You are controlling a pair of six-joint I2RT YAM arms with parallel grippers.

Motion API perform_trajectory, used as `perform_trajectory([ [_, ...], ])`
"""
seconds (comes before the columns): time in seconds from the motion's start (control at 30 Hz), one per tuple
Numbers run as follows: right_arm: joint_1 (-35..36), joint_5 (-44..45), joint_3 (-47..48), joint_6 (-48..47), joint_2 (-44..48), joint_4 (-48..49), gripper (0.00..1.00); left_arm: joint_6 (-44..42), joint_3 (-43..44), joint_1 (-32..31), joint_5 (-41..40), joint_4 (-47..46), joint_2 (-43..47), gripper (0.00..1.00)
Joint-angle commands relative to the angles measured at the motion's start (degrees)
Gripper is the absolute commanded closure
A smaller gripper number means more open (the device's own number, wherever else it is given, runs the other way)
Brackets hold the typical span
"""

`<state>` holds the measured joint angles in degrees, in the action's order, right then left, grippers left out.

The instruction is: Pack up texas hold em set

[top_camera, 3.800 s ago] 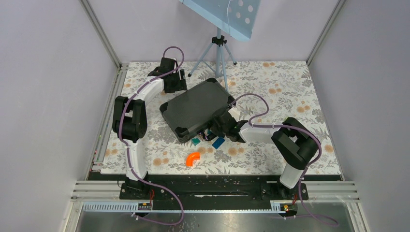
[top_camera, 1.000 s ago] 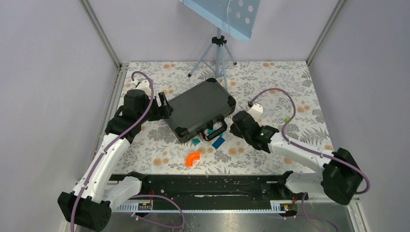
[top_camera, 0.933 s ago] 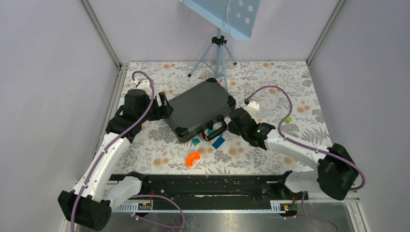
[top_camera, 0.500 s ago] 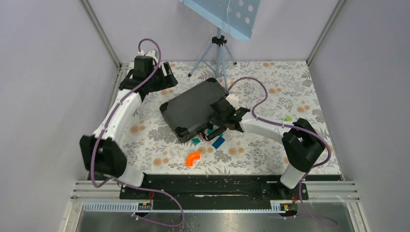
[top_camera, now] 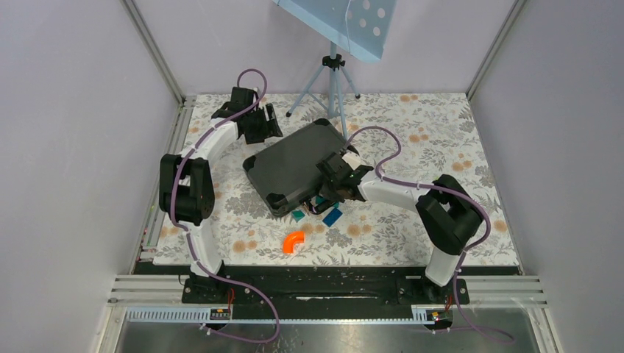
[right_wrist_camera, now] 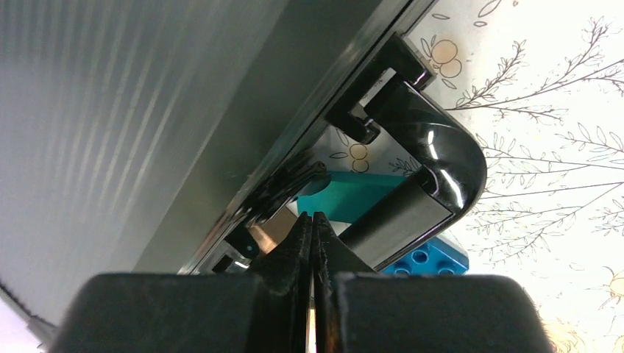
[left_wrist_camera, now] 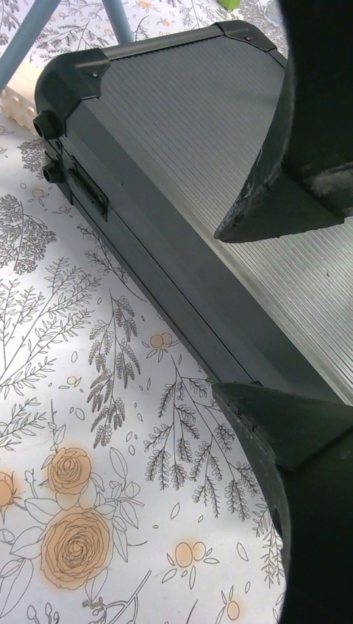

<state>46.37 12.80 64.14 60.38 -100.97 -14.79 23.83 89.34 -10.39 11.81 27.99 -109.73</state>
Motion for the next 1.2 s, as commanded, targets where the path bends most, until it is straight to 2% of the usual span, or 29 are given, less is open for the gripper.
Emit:
perform_trajectory([
  [0.0, -0.12, -1.35, 1.74, 1.6, -2.25, -0.93, 1.0, -0.69, 2.86, 0.42, 1.85, -2.74, 0.03, 0.32],
  [0.5, -0.15, 5.73, 4.06, 1.64, -5.85, -4.4, 1.0, -0.54, 2.04, 0.29, 2.78, -3.1, -1.76, 0.34],
  [0.67, -0.14, 5.32, 4.92, 1.05, -7.08, -4.42, 1.0, -0.54, 2.24, 0.29, 3.0, -3.08, -1.97, 0.34],
  [0.93, -0.14, 2.19, 1.06, 1.98, -8.47, 3.3, 1.0, -0.61, 2.25, 0.04, 3.32, -3.06, -2.31, 0.35],
  [1.17, 0.23, 3.83, -2.77, 3.93, -8.85, 6.97, 1.0, -0.91, 2.41, -0.47, 3.28, -2.94, -2.54, 0.35],
])
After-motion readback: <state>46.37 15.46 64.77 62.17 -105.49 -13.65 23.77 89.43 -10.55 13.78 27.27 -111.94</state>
